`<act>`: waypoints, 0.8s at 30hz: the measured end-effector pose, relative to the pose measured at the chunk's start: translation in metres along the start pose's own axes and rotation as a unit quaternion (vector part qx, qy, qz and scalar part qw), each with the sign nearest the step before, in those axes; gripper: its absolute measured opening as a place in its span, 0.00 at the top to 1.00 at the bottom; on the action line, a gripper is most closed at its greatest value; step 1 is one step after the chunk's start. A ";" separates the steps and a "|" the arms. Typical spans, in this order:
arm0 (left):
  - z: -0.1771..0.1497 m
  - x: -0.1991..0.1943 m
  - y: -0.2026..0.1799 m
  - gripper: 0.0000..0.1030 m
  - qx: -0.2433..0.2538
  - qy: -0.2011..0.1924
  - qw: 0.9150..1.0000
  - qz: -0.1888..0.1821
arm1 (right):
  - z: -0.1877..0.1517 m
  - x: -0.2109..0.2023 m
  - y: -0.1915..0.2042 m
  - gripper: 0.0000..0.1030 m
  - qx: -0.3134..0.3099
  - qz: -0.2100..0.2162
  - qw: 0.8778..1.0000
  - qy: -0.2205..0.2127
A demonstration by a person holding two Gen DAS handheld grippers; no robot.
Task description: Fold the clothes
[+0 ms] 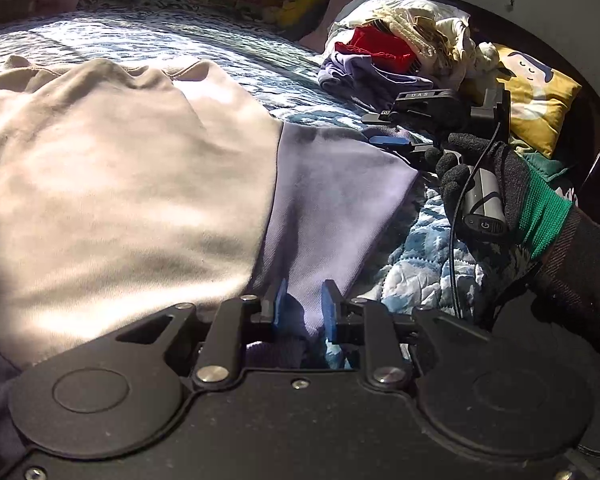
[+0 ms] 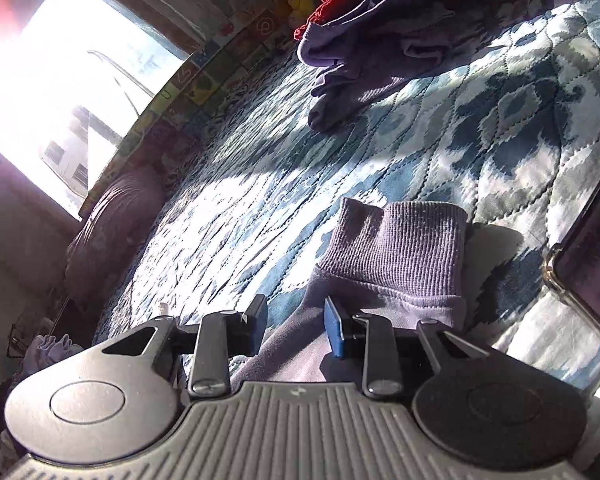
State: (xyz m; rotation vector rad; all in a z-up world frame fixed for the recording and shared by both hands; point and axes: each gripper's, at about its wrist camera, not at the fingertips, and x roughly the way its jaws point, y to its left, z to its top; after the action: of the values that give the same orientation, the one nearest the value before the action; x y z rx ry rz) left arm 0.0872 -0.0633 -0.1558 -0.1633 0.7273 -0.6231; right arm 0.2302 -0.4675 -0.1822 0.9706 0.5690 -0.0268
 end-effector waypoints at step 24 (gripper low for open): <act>0.014 -0.039 -0.002 0.59 -0.023 -0.033 0.999 0.020 | -0.055 -0.062 0.057 0.58 -0.128 0.063 0.989 -0.033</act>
State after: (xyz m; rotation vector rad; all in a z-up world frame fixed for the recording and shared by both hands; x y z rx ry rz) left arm 0.0734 -0.0437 -0.1222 -0.2113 0.6802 -0.5609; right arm 0.1684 -0.4056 -0.1336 0.7505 0.4376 0.1241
